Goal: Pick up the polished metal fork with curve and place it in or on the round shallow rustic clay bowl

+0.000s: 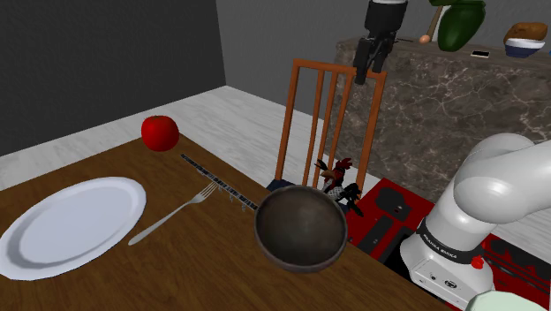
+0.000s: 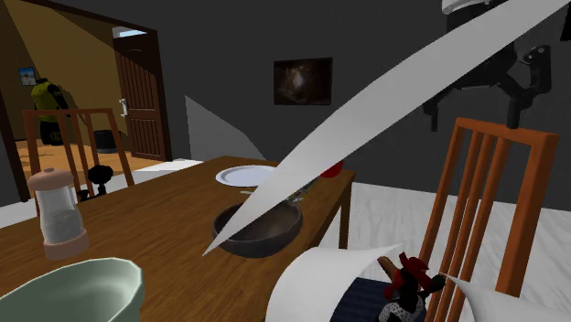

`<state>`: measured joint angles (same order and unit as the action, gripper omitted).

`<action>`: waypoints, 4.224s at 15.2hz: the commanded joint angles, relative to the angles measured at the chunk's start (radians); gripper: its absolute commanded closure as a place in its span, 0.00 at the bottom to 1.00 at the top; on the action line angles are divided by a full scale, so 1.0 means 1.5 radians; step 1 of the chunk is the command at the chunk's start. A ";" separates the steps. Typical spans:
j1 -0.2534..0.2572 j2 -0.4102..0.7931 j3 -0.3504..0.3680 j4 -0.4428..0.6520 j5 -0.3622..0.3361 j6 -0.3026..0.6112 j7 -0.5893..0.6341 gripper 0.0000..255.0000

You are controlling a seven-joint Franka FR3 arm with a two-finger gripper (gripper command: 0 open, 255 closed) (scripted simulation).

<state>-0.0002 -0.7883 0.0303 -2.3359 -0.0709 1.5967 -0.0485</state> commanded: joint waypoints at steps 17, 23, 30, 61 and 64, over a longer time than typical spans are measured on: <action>0.110 0.333 0.055 0.122 0.015 0.196 -0.159 0.00; 0.145 0.450 0.088 0.191 0.009 0.237 -0.211 0.00; 0.186 0.580 0.129 0.280 -0.012 0.267 -0.265 0.00; 0.298 0.850 0.200 0.440 -0.103 0.340 -0.359 1.00; 0.298 0.850 0.200 0.441 -0.103 0.340 -0.359 1.00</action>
<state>0.4479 0.4847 0.3321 -1.6737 -0.2246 2.1057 -0.5874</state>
